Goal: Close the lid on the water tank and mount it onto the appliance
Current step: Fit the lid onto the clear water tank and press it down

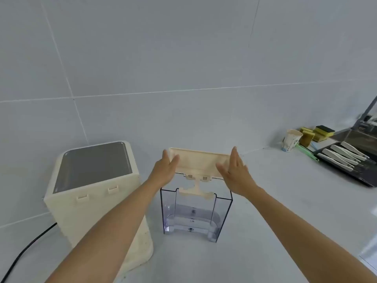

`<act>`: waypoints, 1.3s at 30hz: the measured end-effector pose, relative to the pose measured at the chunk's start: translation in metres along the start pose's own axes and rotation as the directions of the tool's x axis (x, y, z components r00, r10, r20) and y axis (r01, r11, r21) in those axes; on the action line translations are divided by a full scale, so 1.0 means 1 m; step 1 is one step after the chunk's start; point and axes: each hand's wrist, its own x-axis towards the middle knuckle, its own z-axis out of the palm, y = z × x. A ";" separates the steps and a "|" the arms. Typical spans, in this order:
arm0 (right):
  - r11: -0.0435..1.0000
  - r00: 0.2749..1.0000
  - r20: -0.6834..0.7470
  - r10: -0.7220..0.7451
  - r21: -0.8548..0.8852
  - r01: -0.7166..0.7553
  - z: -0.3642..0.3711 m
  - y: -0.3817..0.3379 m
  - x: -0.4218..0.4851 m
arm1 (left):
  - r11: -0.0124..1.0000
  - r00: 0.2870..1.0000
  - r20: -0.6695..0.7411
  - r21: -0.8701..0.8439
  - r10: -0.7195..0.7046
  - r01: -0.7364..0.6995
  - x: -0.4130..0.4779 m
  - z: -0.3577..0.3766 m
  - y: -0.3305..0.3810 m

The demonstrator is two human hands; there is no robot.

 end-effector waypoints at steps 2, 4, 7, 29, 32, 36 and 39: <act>0.992 0.999 0.009 0.041 0.122 -0.042 -0.001 -0.004 0.005 | 1.000 1.000 -0.005 -0.020 -0.003 0.003 0.003 0.001 0.005; 0.970 0.996 0.037 0.085 0.225 -0.091 -0.005 -0.012 0.004 | 0.997 0.999 -0.019 -0.069 -0.036 0.034 0.006 0.002 0.009; 0.917 0.987 0.061 0.150 0.366 -0.162 -0.007 -0.016 0.003 | 0.986 0.996 -0.050 -0.155 -0.077 0.069 0.009 0.002 0.009; 0.947 0.972 -0.229 0.053 0.320 0.023 0.003 0.002 -0.046 | 0.959 0.963 -0.267 -0.281 -0.033 -0.045 -0.038 0.000 -0.020; 0.953 0.966 -0.253 0.045 0.302 0.034 0.014 0.010 -0.054 | 0.956 0.954 -0.299 -0.285 -0.027 -0.063 -0.049 0.004 -0.032; 0.946 0.966 -0.244 0.091 0.325 -0.007 0.026 0.016 -0.064 | 0.935 0.957 -0.290 -0.344 -0.024 -0.081 -0.060 0.009 -0.037; 0.970 0.966 -0.256 0.045 0.241 0.019 0.033 0.020 -0.068 | 0.931 0.957 -0.286 -0.360 -0.048 -0.061 -0.065 0.015 -0.040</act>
